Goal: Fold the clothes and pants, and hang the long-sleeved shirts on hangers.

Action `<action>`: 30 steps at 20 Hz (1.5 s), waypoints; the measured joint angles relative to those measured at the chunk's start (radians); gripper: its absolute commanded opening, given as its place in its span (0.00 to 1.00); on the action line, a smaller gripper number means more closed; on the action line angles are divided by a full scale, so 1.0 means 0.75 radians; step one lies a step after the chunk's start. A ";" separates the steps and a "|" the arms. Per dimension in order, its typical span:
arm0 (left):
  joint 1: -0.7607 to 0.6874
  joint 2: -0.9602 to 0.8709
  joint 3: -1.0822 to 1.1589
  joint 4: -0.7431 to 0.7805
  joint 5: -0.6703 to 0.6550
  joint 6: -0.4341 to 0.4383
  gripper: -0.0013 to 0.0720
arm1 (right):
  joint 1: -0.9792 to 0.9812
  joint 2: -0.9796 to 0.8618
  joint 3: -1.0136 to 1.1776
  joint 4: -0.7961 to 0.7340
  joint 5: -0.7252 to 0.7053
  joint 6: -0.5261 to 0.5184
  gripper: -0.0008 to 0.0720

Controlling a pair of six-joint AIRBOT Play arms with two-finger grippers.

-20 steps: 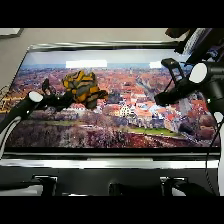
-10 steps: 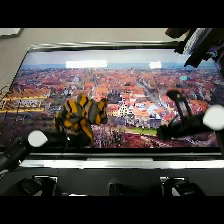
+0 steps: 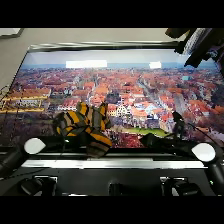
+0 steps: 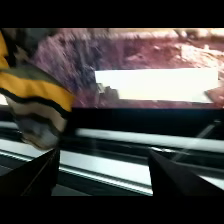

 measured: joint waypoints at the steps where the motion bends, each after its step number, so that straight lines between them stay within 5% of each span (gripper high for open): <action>1: 0.086 0.040 0.009 0.054 -0.029 -0.002 0.94 | 0.006 -0.054 -0.011 0.071 -0.052 -0.038 0.86; 9: 0.788 0.205 0.031 0.212 -0.165 0.089 0.94 | 0.422 -0.650 -0.038 0.487 -0.466 -0.267 0.86; 16: 1.119 0.157 0.032 0.222 -0.216 0.248 0.94 | 0.703 -0.886 -0.034 1.088 -0.691 -0.599 0.85; 18: 1.146 0.112 0.032 0.219 -0.223 0.281 0.94 | 0.748 -0.929 -0.029 1.231 -0.728 -0.665 0.68; 19: 1.156 0.084 0.032 0.213 -0.223 0.295 0.94 | 0.767 -0.949 -0.021 1.287 -0.754 -0.704 0.36; 20: 1.162 0.057 0.032 0.205 -0.223 0.310 0.94 | 0.782 -0.967 -0.012 1.327 -0.789 -0.740 0.13; 21: 1.166 0.026 0.032 0.190 -0.223 0.337 0.94 | 0.792 -0.980 0.006 1.371 -0.811 -0.772 0.05; 25: 1.171 -0.110 0.032 0.093 -0.221 0.517 0.94 | 0.800 -0.960 0.059 1.422 -0.896 -0.830 0.05; 30: 1.127 -0.317 0.032 -0.016 -0.220 0.791 0.93 | 0.794 -0.856 0.077 1.280 -0.960 -0.724 0.05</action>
